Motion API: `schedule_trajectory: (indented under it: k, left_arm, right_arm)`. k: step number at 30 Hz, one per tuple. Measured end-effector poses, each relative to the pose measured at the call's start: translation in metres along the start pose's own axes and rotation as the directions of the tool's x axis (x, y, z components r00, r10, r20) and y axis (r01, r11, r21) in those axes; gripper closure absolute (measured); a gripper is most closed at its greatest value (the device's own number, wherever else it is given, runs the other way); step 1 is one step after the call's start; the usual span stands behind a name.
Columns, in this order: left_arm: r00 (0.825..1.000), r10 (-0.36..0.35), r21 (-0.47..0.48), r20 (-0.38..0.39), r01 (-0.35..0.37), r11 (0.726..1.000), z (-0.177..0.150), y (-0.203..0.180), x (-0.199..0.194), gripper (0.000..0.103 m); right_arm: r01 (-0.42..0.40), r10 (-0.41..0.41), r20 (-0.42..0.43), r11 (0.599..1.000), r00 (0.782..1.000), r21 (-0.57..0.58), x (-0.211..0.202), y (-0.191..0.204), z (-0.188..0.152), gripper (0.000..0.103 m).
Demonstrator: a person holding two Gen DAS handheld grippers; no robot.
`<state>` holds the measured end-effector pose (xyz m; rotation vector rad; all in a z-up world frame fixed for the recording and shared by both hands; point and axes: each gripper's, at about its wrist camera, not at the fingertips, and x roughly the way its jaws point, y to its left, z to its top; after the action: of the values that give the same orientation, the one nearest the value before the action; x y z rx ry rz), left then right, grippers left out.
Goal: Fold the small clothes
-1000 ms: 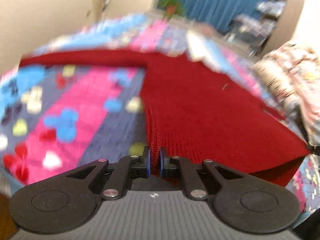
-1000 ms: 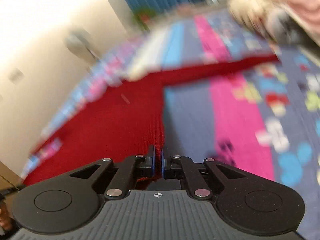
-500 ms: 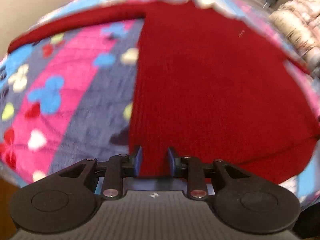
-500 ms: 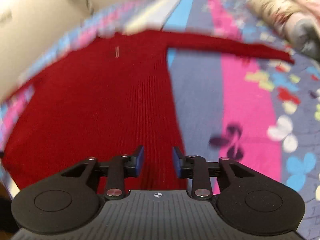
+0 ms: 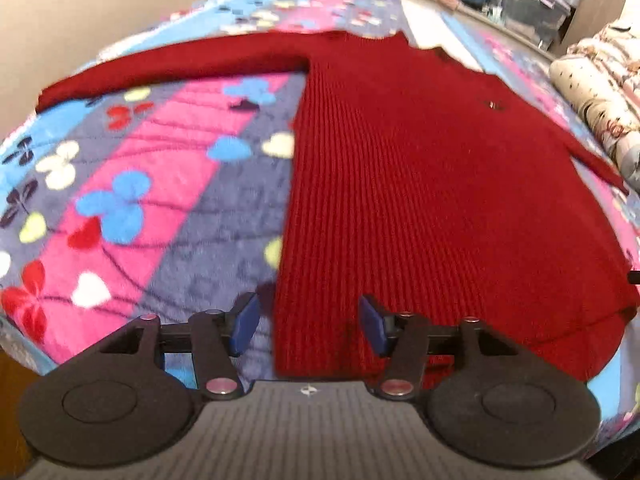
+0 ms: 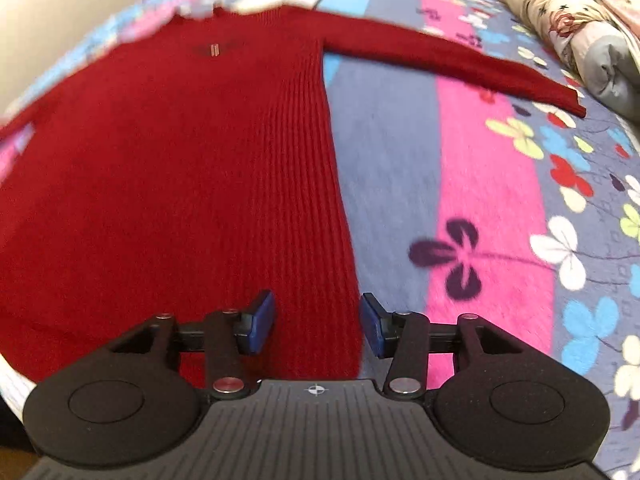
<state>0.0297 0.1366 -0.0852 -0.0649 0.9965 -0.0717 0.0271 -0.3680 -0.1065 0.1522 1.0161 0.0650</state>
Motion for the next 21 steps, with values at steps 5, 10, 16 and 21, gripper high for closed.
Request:
schedule_trajectory:
  k: [5,10,16,21]
  left_arm:
    - [0.993,0.066,0.035,-0.098,-0.062,0.997,-0.006,-0.003,0.019,0.033]
    - [0.994,0.068,-0.029,0.088,-0.066,0.997,0.005,0.001,-0.008,0.021]
    - [0.969,0.098,-0.045,0.228,-0.09,0.995,0.02,-0.009,-0.033,0.02]
    - [0.953,0.145,-0.077,0.264,-0.129,0.989,0.06,-0.009,-0.049,0.02]
  right_arm:
    - [0.084,-0.09,-0.084,0.994,0.992,-0.064,0.017,0.01,-0.008,0.05]
    - [0.021,-0.021,0.112,1.0,0.993,0.002,-0.018,0.01,0.004,0.05]
    - [-0.005,-0.003,0.261,1.0,0.965,0.029,-0.033,0.016,0.015,0.05]
    - [-0.017,0.013,0.327,1.0,0.945,0.01,-0.036,0.022,0.023,0.051]
